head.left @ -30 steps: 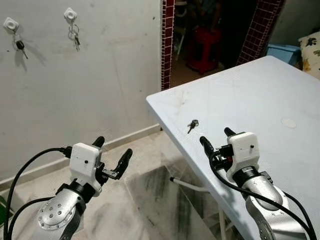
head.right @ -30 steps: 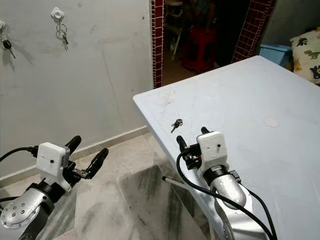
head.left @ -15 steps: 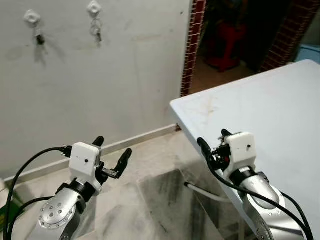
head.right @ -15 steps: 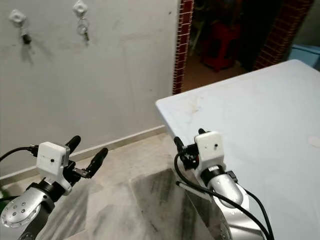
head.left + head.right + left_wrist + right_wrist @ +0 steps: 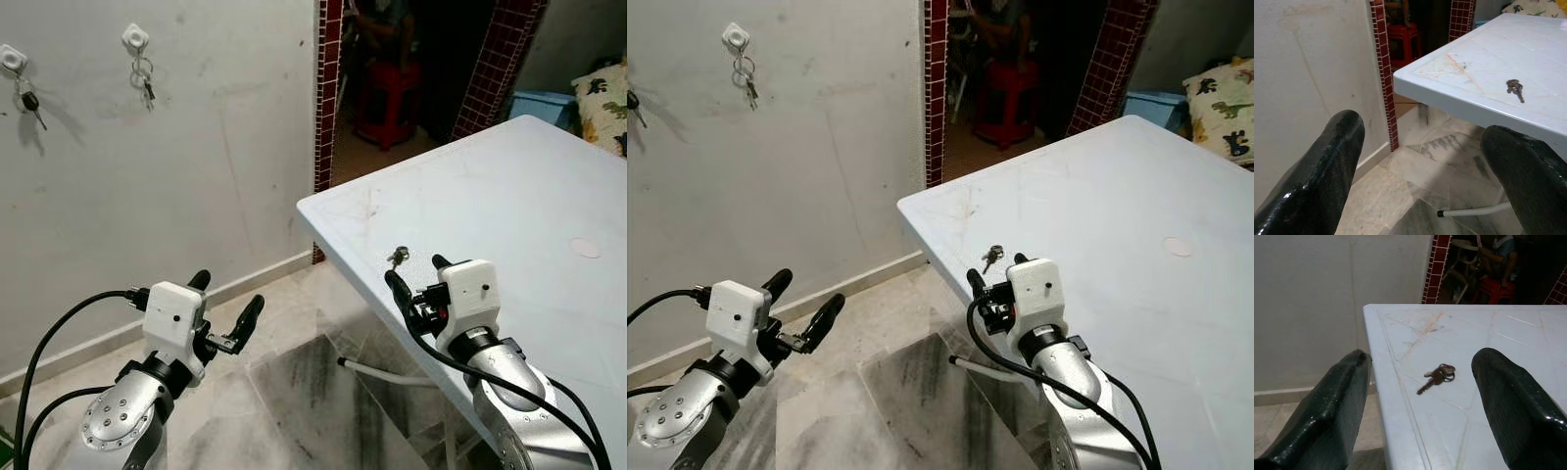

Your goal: Hang keys on a hook

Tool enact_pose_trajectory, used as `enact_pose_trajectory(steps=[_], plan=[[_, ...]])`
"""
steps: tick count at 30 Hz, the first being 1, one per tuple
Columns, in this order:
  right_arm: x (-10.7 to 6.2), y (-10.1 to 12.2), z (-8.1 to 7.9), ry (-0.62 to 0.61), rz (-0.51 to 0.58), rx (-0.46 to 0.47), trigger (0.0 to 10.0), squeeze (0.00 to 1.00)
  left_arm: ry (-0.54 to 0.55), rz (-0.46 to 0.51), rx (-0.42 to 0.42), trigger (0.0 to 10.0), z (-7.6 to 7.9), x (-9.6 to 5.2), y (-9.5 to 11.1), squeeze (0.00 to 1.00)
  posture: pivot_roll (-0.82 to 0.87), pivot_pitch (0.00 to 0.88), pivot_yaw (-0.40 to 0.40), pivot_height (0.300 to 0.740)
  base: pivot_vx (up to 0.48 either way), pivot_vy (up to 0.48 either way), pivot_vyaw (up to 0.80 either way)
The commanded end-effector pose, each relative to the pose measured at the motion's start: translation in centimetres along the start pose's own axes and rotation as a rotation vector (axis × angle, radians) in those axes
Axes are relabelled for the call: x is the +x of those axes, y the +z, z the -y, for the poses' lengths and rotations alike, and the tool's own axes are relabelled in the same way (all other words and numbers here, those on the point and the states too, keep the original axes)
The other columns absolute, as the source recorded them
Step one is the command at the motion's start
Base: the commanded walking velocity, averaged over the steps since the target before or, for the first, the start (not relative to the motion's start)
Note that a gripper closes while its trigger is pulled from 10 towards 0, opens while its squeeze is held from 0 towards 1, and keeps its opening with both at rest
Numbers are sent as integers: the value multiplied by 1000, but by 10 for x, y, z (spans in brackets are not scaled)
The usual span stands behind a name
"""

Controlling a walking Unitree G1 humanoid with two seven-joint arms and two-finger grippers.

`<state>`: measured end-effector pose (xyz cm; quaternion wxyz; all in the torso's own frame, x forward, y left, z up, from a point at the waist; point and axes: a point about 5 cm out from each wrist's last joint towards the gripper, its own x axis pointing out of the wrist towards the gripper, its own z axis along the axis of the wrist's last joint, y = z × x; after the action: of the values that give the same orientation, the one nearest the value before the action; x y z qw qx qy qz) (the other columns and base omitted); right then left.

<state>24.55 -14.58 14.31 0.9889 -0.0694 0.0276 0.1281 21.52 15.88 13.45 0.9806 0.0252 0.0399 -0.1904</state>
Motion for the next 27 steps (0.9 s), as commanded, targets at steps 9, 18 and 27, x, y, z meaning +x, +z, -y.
enact_pose_trajectory(steps=[9, 18, 27], plan=[[5, 4, -1, -8, 12, -3, 10000, 0, -19, 0, 8, 10000, 3, 1, 0, 0, 84, 36, 35, 740, 296, 0, 0], [7, 5, -1, -19, 14, -5, 10000, 0, -24, -1, 9, 10000, 4, 1, -1, 0, 84, 39, 34, 740, 437, 0, 0], [7, 5, -1, -20, 14, -6, 10000, 0, -26, -7, 11, 10000, 5, 2, -2, 0, 82, 36, 37, 740, 443, 0, 0]])
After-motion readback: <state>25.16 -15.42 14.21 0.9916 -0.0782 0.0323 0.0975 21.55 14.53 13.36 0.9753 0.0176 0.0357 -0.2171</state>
